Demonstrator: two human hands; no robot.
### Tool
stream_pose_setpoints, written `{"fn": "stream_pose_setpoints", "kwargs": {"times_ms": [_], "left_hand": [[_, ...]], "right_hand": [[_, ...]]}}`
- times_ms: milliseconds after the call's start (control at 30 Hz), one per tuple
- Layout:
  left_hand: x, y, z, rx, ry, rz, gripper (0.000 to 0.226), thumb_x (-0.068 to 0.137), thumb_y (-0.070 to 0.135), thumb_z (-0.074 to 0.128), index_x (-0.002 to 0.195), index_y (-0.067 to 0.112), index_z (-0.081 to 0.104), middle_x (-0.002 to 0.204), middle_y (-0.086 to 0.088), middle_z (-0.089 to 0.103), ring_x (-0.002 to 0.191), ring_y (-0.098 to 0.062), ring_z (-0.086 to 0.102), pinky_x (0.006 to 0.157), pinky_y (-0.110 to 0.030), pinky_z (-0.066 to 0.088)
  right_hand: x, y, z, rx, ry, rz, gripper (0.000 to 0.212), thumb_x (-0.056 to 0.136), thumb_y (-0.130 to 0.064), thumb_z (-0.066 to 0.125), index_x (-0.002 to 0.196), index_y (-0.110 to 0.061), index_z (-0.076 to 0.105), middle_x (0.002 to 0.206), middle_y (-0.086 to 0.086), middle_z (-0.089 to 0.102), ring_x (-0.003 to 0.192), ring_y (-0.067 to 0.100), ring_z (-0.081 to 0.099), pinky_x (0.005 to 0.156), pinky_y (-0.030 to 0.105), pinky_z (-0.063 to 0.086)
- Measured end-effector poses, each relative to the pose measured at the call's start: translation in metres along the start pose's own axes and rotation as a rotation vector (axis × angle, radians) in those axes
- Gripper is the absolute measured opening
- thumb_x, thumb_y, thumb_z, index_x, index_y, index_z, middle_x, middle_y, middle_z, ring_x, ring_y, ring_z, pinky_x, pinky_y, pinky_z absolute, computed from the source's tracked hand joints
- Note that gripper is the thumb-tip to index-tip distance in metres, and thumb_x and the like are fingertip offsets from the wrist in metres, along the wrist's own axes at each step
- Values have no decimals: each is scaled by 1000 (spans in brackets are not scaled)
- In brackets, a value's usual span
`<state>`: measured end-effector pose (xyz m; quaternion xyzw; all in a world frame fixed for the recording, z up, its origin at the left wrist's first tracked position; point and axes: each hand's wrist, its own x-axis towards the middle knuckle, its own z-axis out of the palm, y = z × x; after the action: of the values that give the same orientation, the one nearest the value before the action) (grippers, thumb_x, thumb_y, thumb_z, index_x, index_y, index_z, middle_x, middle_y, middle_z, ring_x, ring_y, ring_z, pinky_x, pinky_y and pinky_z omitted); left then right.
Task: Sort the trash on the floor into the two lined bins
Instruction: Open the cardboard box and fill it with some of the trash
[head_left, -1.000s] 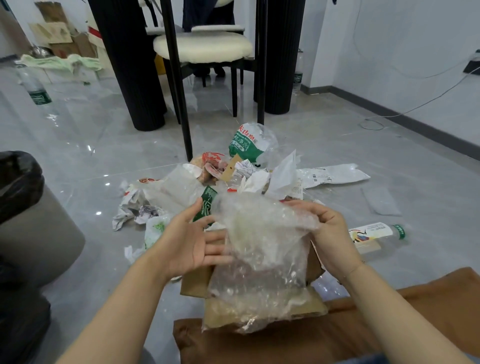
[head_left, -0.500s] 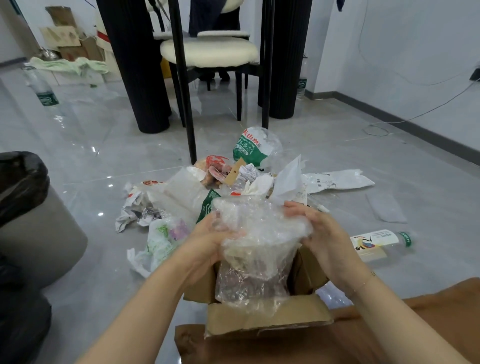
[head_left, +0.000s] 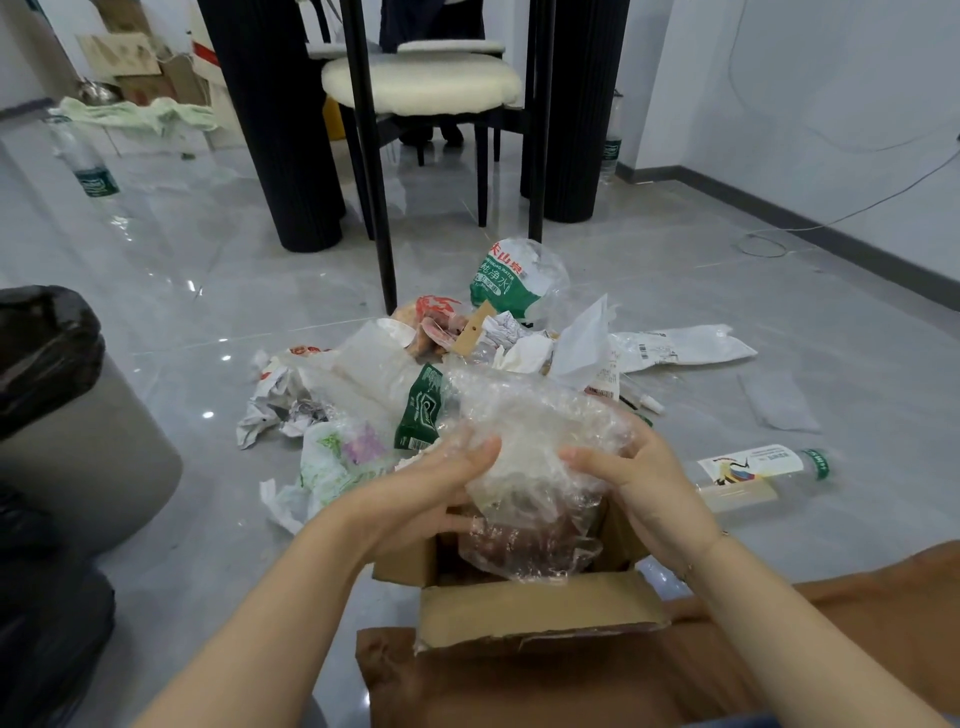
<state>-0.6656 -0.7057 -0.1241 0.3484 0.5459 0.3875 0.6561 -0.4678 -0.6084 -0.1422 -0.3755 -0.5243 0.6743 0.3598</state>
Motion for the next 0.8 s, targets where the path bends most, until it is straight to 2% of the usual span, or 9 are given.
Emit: {"fn": "stream_pose_setpoints", "kwargs": {"times_ms": [100, 167, 233, 367, 467, 567, 667, 733, 800], "left_hand": [[4, -2, 5, -53, 48, -14, 115, 69, 35, 82, 152, 35, 2, 146, -9, 43, 111, -30, 64, 95, -42, 52], [6, 0, 10, -72, 51, -1, 88, 79, 15, 75, 146, 32, 21, 131, -13, 59, 97, -29, 70, 80, -35, 58], [6, 1, 8, -114, 111, 24, 53, 82, 1, 70, 123, 25, 46, 113, -10, 70, 80, -20, 71, 67, -25, 58], [10, 4, -1, -280, 263, 68, 27, 80, -7, 66, 106, 3, 64, 90, -9, 72, 69, -11, 66, 59, -17, 54], [12, 2, -3, -324, 360, 41, 10, 88, -2, 59, 92, 5, 65, 69, -4, 71, 66, -13, 64, 63, -21, 53], [9, -1, 0, -203, 406, 65, 23, 97, 7, 44, 87, 12, 64, 77, -5, 69, 79, -19, 64, 74, -30, 52], [1, 1, 0, -274, 306, 157, 26, 95, 7, 44, 82, 15, 65, 78, -3, 68, 73, -16, 65, 69, -28, 52], [-1, 4, -1, -377, 204, 183, 23, 94, 5, 44, 95, 10, 66, 100, -10, 72, 93, -22, 68, 86, -35, 54], [-2, 4, -1, -503, 124, 208, 20, 91, 6, 47, 105, 3, 61, 124, -20, 63, 114, -33, 61, 103, -44, 44]], "right_hand": [[-4, -1, 4, -53, 36, -63, 50, 75, 0, 75, 115, -26, 58, 108, 4, 71, 95, 19, 70, 73, 29, 57], [-5, -1, 4, -81, 46, -104, 49, 75, 1, 75, 114, -24, 59, 109, 6, 70, 96, 21, 69, 74, 30, 58], [-4, -4, 1, -63, 39, -134, 49, 72, 3, 75, 111, -23, 62, 114, 10, 67, 97, 25, 69, 82, 36, 57], [-4, -13, -4, -84, -119, -236, 36, 70, -1, 74, 102, -17, 73, 123, 2, 64, 112, 22, 62, 83, 30, 55], [-8, -14, -2, -207, -243, -291, 22, 78, 9, 67, 90, -7, 76, 122, -1, 63, 118, 16, 56, 90, 34, 53], [-9, -15, 0, -359, -268, -338, 31, 73, 12, 71, 73, -19, 79, 119, -3, 62, 116, 6, 54, 93, 22, 46], [-10, -10, 3, -635, -295, -453, 50, 74, 19, 63, 82, -28, 78, 129, -8, 55, 114, -3, 49, 90, 9, 39], [-10, -3, 6, -797, -289, -518, 55, 76, 18, 56, 96, -30, 75, 138, -12, 46, 120, 0, 43, 91, 10, 38], [-10, -1, 9, -851, -270, -538, 46, 80, 10, 56, 107, -24, 71, 142, -12, 39, 128, 2, 38, 98, 20, 42]]}}
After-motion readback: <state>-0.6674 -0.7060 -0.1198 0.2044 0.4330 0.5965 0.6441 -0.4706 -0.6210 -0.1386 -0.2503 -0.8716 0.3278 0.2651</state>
